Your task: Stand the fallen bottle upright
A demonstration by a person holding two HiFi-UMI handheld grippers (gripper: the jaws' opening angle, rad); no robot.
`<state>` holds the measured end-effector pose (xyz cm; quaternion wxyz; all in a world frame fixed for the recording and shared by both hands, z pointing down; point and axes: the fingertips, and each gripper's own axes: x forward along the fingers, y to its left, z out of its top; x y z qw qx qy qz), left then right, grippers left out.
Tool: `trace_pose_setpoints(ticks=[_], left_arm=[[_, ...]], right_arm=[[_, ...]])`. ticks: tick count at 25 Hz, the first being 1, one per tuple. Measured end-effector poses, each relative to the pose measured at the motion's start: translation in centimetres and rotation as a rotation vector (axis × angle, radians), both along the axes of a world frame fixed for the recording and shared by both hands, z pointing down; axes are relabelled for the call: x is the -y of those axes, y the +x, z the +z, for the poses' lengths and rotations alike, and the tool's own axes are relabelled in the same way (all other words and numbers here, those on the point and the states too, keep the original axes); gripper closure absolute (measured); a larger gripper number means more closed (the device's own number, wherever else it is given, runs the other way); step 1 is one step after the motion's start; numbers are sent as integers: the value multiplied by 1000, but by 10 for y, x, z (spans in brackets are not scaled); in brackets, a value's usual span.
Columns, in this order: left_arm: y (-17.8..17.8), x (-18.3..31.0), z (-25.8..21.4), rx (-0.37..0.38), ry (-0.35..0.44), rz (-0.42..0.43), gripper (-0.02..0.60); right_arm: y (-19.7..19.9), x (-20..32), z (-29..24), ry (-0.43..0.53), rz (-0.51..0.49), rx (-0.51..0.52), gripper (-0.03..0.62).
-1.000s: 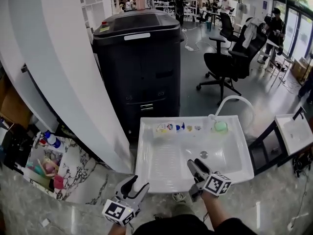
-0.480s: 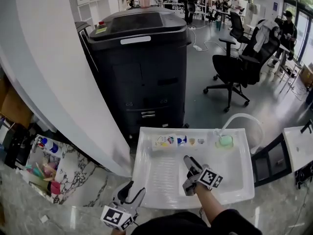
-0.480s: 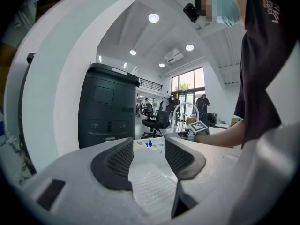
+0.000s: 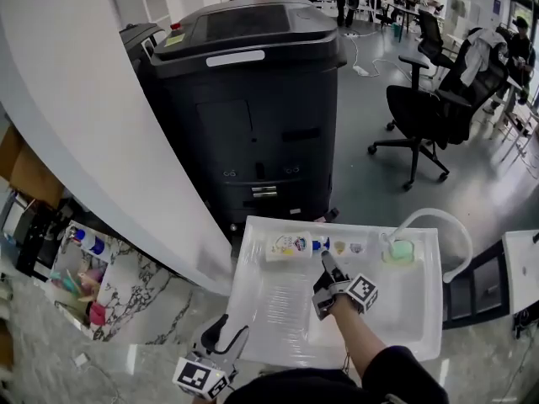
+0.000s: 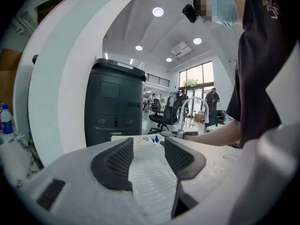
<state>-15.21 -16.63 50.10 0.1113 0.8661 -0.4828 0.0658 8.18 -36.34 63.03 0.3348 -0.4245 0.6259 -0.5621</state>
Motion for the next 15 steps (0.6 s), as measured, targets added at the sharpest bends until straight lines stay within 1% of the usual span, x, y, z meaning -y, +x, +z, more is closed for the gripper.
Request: trace_pose_setpoints(ticks=[4,7,9,11,13,15], left_arm=[[0,0,4,5,-20,-35,377],[-2,-3,7,10,-34,-56,377],[-4,-8,12,28,-66,-61,377],[-5,-12,15,42,-91,-70,377],[-6,-15,16,45,-98,-85,377],[-8,-17,17,45,-99,-100,377]], right_arm=[[1,19,12,-11,29,79,378],[-1,27,24,-38,31,81,378],[-3,32,30,-52,35,84,378],[-3,36,34,-71,50,88,378],[-1,43,37,-70,76,109,378],[1,50,38,-77,99,117,408]])
